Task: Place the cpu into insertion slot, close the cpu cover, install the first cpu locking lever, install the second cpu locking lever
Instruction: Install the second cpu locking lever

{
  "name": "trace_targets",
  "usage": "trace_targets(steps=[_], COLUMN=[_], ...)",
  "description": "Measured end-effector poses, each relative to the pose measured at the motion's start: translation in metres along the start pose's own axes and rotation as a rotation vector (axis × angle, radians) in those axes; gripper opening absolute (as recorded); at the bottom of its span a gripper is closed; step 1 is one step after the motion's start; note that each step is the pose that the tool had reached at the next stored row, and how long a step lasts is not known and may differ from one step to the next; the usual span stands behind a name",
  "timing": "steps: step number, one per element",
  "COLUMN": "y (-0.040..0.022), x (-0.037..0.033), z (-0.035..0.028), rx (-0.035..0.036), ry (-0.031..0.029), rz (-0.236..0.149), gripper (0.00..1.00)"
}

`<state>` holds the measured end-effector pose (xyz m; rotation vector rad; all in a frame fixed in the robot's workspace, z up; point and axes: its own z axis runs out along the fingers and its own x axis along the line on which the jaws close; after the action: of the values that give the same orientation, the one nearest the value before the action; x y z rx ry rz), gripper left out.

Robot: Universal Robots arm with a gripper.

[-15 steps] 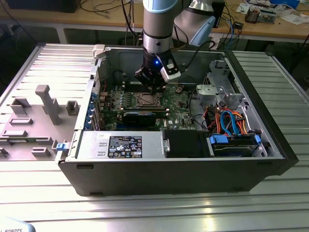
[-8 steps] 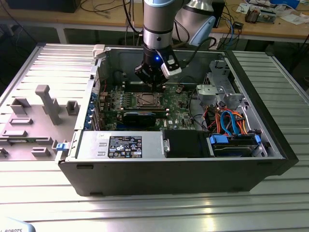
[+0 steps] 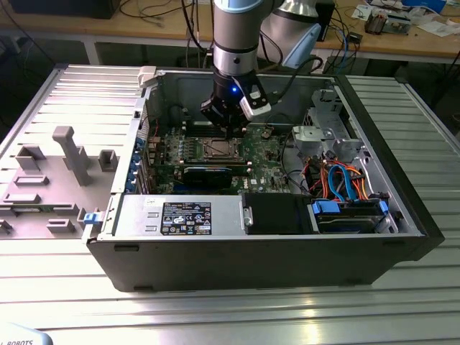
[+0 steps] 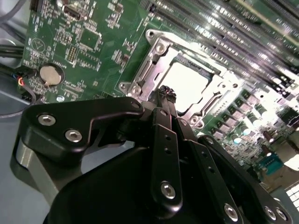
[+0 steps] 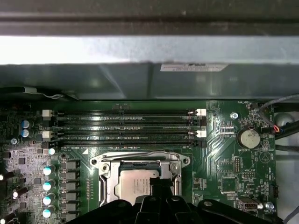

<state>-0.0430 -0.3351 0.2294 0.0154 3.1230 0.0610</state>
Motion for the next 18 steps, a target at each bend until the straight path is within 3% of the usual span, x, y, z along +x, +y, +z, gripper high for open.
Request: trace_targets(steps=[4, 7, 13, 18], y=[-0.0034, -0.0036, -0.0131, -0.0141], x=[0.0000, -0.0002, -0.0002, -0.0002], z=[-0.0010, -0.0060, -0.0065, -0.0065], rx=[0.0002, -0.0001, -0.0031, -0.0032], ry=[0.0001, 0.0000, 0.0001, 0.0000], rz=[0.000, 0.000, 0.000, 0.000], gripper=[0.11, 0.11, 0.11, 0.11])
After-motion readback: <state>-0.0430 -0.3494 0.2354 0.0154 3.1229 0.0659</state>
